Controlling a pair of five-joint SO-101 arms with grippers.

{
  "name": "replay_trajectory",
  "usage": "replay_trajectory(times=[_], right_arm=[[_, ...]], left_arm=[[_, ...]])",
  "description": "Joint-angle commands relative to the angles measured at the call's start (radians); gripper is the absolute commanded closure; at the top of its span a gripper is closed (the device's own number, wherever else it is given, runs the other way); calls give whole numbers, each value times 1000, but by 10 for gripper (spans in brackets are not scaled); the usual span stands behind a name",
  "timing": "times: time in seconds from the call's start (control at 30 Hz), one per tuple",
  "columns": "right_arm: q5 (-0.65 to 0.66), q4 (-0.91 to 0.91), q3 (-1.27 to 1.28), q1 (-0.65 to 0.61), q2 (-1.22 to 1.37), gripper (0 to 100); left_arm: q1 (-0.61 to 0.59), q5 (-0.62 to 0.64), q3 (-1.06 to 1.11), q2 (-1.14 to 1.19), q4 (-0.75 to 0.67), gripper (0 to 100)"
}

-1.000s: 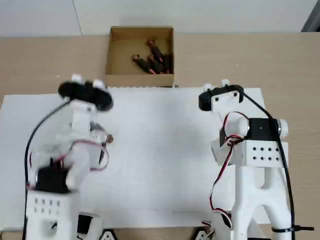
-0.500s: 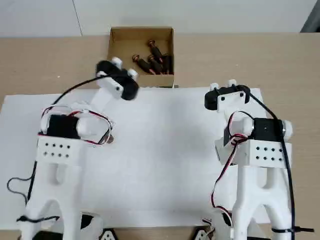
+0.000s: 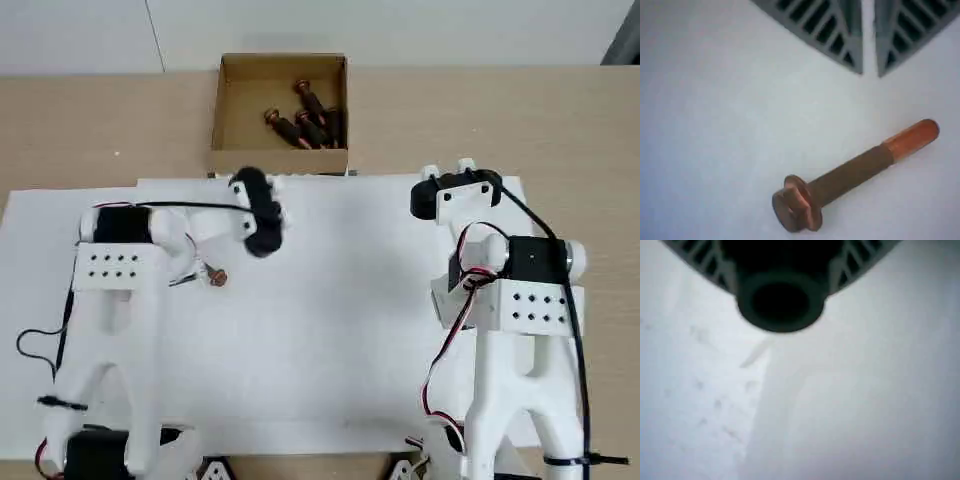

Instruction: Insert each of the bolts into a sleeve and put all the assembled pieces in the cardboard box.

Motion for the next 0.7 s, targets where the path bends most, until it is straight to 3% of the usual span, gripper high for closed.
replay_trajectory(times=[0.0,0.3,0.4,0.67], right_arm=[[8,-5,-6,7,-30,995],[9,1,-6,7,-30,995],[9,2,-6,7,-30,995],[9,4,-6,7,-30,995]], left_arm=[[-37,-203,-36,43,6,995],[-32,-477,-36,106,8,991],[-38,-566,-36,118,11,940],[-35,-603,-39,173,-75,866]])
